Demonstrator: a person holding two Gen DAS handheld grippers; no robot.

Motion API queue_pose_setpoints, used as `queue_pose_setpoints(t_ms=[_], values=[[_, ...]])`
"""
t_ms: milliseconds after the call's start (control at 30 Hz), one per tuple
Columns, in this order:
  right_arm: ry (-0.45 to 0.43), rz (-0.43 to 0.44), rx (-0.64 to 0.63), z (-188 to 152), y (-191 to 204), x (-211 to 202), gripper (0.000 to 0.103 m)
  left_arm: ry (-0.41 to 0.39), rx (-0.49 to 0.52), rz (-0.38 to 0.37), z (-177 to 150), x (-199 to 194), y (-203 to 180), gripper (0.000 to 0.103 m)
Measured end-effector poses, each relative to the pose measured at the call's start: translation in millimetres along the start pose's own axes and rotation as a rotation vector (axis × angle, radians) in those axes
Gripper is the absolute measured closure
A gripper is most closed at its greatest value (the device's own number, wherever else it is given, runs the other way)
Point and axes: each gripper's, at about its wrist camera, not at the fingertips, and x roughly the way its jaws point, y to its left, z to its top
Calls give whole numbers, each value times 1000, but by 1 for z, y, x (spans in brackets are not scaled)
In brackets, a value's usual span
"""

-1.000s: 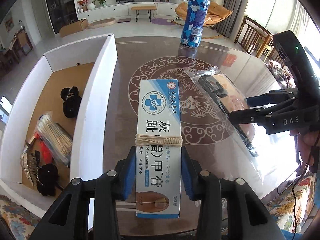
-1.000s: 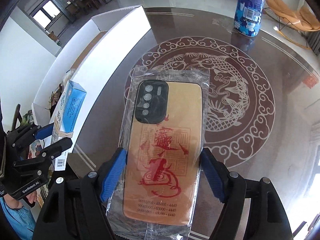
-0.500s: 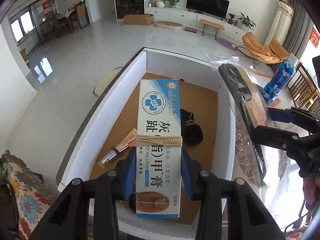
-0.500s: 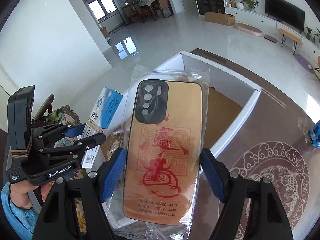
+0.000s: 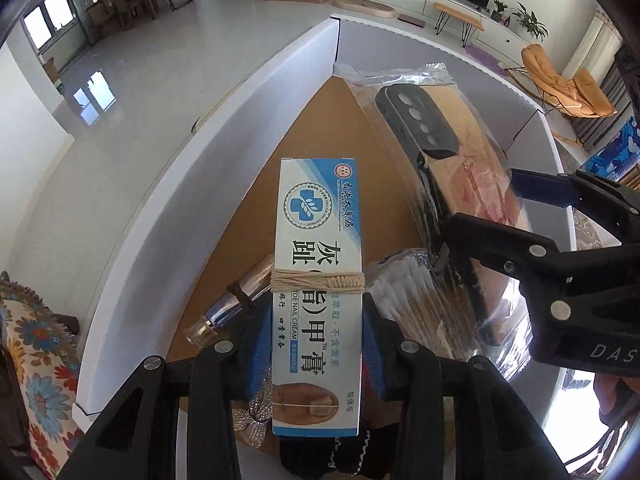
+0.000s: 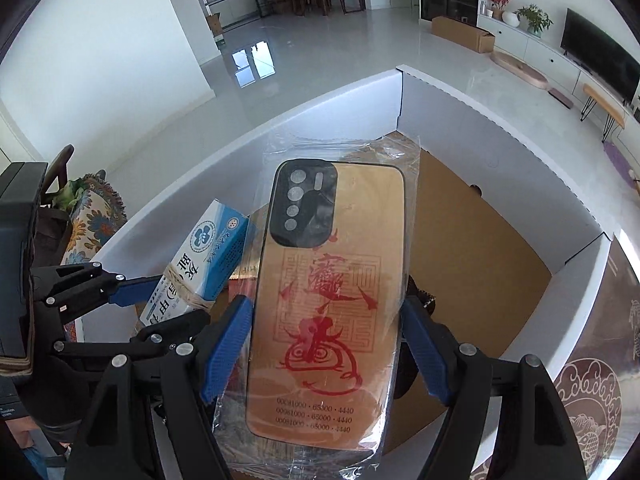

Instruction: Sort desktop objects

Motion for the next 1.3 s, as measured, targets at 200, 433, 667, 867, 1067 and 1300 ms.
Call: queue_pose_setpoints(t_ms=[200,433,667,867,1067,1300], values=[[10,-18,7,-4,-11,14,12,29,4,96,0,9,-3,43],[-35,-29,22,-13,-18,-14,12,-67,-21,170,-5,-16,-4,26],[-95,-64,-24,-39,-8,-61,12,-155,-41,179,-35,-51,-12,26],[-203,-132,-133,-74,22,-106,11,-219,-47,162,-71,-85,-24,26],[-287,-181,-179,-98,43,-133,7,-262,-102,144,-94,-110,-24,26],[-325,-210,-224,-104,58,-143,6,-303,-142,143,-108,-120,-17,26]])
